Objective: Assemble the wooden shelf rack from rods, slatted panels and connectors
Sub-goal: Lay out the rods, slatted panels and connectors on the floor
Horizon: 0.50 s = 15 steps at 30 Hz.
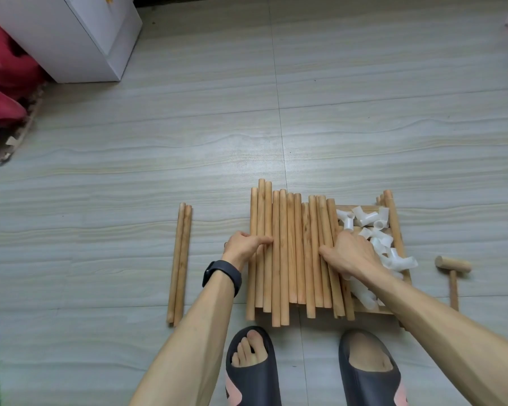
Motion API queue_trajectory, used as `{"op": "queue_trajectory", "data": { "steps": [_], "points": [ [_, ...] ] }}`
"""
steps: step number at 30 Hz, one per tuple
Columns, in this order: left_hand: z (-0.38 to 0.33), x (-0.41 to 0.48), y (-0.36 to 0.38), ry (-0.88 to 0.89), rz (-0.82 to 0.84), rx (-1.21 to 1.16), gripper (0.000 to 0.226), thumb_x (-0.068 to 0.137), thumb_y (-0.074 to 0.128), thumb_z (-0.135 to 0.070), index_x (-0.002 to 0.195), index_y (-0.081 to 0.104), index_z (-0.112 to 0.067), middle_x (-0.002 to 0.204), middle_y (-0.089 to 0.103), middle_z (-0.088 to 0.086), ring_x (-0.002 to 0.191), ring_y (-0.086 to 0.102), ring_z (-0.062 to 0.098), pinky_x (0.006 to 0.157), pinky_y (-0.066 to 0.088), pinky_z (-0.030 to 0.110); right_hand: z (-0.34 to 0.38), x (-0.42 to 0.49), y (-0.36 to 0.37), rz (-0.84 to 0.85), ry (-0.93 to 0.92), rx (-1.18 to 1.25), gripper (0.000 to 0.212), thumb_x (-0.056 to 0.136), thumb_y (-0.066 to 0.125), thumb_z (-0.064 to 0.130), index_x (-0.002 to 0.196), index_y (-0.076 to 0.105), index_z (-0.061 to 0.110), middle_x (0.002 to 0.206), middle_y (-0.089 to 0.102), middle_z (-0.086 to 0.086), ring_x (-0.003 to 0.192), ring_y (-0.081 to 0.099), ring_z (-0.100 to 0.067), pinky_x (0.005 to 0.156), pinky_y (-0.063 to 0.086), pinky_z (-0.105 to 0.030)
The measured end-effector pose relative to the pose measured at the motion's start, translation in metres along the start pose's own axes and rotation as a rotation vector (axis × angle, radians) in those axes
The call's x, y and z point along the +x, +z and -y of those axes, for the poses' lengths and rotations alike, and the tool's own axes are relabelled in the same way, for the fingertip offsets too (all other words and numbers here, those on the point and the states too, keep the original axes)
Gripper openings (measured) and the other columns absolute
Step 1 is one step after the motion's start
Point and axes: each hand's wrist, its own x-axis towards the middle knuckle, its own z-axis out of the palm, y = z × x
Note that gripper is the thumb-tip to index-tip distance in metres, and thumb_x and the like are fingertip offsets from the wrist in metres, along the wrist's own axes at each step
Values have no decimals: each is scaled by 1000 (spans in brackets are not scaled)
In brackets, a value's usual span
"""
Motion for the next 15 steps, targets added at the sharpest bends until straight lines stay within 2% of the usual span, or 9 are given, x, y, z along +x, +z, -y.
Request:
{"op": "queue_trajectory", "data": {
  "steps": [3, 5, 7, 10, 13, 15],
  "points": [
    [2, 0, -2, 53, -7, 85, 70, 76, 81, -57, 124, 50, -18, 116, 61, 3, 106, 58, 22, 82, 49, 37, -1, 0, -1, -1, -17, -7, 25, 93, 55, 37, 88, 55, 13, 80, 65, -6, 72, 65, -24, 73, 60, -42],
    [1, -4, -2, 120, -62, 180, 68, 77, 78, -59, 121, 48, -18, 113, 63, 3, 103, 61, 22, 82, 54, 39, -1, 0, 0, -3, -19, -5, 27, 94, 55, 38, 94, 56, 11, 82, 65, -5, 75, 65, -24, 74, 59, -42],
    [-4, -11, -1, 230, -155, 345, 64, 82, 75, -57, 123, 46, -17, 116, 64, 5, 103, 63, 24, 82, 54, 38, 0, -1, -1, -2, -17, -6, 29, 94, 55, 39, 101, 56, 11, 85, 64, -5, 79, 65, -25, 76, 59, -42],
    [-16, -21, 3, 317, -206, 584, 73, 88, 70, -48, 142, 35, -13, 123, 62, 11, 109, 63, 30, 85, 54, 41, 1, -2, -2, 6, -17, -2, 28, 95, 54, 38, 102, 56, 11, 86, 64, -5, 81, 64, -25, 78, 59, -43],
    [-26, -31, 9, 273, -190, 707, 81, 86, 70, -46, 146, 25, -15, 131, 55, 15, 112, 60, 33, 86, 51, 43, 2, -3, -3, 9, -22, 21, 25, 93, 55, 35, 95, 58, 10, 85, 66, -6, 78, 65, -25, 78, 59, -45],
    [-29, -33, 11, 219, -150, 672, 86, 86, 71, -48, 150, 23, -16, 139, 48, 16, 118, 57, 34, 91, 50, 44, 3, -3, -4, 0, -28, 41, 25, 91, 58, 35, 89, 60, 11, 81, 67, -6, 74, 64, -24, 75, 59, -44]
  ]
}}
